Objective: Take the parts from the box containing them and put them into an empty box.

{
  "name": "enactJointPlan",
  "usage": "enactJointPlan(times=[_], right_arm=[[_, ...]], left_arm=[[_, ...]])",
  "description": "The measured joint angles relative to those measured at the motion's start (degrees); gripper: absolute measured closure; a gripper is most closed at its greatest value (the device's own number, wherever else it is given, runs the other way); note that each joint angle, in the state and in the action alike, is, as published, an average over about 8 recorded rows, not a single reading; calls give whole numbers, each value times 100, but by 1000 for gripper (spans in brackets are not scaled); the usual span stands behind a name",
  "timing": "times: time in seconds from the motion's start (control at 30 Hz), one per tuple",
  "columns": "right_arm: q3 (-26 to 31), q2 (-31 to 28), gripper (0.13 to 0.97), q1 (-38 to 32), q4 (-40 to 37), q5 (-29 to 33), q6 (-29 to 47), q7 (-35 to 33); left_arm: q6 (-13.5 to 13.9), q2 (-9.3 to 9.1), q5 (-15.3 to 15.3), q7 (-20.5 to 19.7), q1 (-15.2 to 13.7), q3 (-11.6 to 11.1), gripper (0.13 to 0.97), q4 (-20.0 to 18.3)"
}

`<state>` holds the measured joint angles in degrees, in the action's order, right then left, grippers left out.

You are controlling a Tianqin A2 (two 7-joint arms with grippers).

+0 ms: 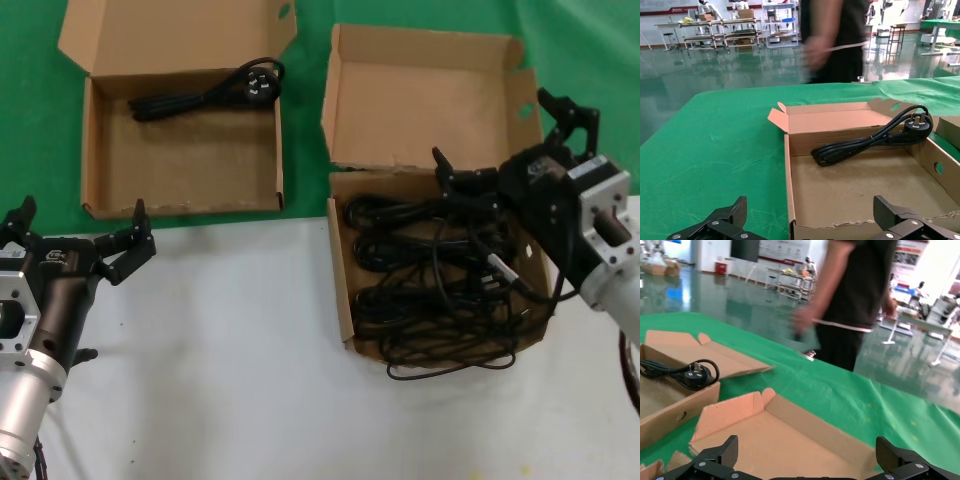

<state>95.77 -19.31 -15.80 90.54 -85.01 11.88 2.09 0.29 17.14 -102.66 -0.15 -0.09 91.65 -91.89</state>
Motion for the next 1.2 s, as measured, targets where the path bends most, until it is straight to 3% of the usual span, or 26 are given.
enactJointPlan(times=[0.13, 0.43, 0.9, 1.2], right_arm=[[-53, 27, 129, 204, 15, -234, -153, -27], [-171, 89, 129, 661, 48, -759, -497, -87], [-350, 181, 129, 1350, 97, -1549, -1015, -179], [-376, 195, 129, 1452, 105, -1665, -1092, -193]], left_arm=[[-4, 1, -6, 2, 1, 0, 213, 3], [-12, 2, -20, 6, 4, 1, 142, 9], [-25, 5, -40, 13, 7, 2, 132, 18], [-27, 5, -43, 14, 8, 3, 132, 20]])
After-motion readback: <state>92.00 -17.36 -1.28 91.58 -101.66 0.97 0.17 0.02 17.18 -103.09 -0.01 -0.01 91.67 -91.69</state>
